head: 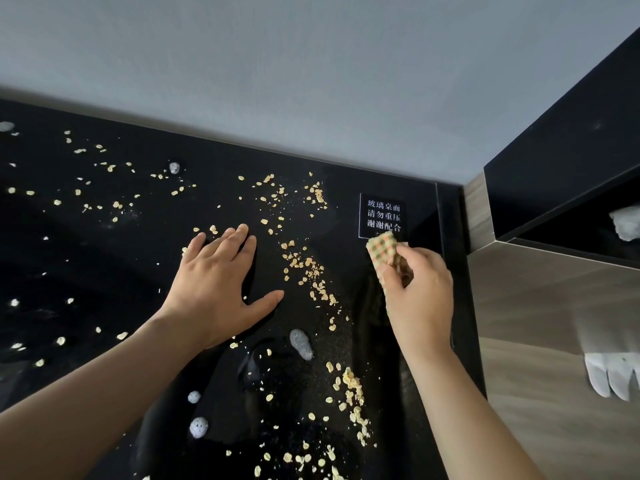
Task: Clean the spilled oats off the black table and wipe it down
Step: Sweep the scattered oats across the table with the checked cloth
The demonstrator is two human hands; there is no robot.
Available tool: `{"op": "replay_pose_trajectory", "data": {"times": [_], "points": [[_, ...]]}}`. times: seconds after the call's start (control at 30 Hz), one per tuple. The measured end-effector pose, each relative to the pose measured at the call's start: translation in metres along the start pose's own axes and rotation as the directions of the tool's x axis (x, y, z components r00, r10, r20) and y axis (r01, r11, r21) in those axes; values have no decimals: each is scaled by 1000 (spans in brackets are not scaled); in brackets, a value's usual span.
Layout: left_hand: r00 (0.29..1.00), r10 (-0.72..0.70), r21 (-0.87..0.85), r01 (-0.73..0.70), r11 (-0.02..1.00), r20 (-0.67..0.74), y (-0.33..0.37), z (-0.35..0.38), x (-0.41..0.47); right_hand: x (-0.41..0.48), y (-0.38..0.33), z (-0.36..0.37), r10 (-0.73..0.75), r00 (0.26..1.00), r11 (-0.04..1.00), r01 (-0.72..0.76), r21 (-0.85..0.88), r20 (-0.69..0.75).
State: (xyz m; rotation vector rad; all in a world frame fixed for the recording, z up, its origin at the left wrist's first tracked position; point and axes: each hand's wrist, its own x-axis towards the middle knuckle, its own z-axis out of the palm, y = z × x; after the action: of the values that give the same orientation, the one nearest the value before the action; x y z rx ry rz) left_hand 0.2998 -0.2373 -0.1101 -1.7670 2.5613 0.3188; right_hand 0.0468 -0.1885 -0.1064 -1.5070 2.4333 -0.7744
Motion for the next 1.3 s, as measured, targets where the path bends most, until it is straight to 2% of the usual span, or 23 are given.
{"op": "replay_pose_trajectory", "data": {"times": [0.17, 0.27, 0.33, 0.43, 0.5, 0.6, 0.73, 0.83, 0.93, 1.03, 1.17, 1.3], "points": [[1000, 1, 3, -1, 1000, -4, 1, 0, 0, -7, -12, 18, -98, 995, 994, 99, 54, -24], [1000, -7, 5, 7, 1000, 5, 2, -1, 0, -19, -29, 28, -240, 967, 964, 227, 135, 84], [1000, -10, 8, 9, 1000, 10, 3, -3, 0, -21, -36, 26, -270, 954, 943, 234, 237, 132], [1000, -4, 15, 3, 1000, 16, 2, -2, 0, -7, -35, 16, -212, 976, 940, 192, 283, 43], [1000, 0, 13, -1, 1000, 17, 2, -1, 0, 3, -30, 14, -189, 982, 950, 182, 252, 2], [1000, 0, 10, 0, 1000, 23, 3, -2, -1, 2, -22, 21, -180, 983, 967, 168, 191, 45], [998, 2, 2, -2, 1000, 60, 2, -5, -2, -13, -27, 28, -234, 968, 952, 209, 223, 90], [999, 41, -28, -41, 999, 2, 0, -5, -16, -25, -32, 27, -266, 954, 936, 222, 273, 139], [995, 93, -58, -95, 994, -33, 4, -6, -42, -27, -31, 16, -195, 971, 937, 142, 318, 141], [991, 132, -88, -132, 987, -9, 10, -6, -65, -24, -21, -7, -130, 989, 936, 99, 336, 70], [991, 130, -51, -129, 990, 15, 15, 1, -75, -28, 5, -23, -49, 998, 965, 35, 258, 49], [993, 107, 7, -107, 994, 42, 18, 10, -83, -46, 7, -3, -19, 999, 976, 14, 216, 25]]}}
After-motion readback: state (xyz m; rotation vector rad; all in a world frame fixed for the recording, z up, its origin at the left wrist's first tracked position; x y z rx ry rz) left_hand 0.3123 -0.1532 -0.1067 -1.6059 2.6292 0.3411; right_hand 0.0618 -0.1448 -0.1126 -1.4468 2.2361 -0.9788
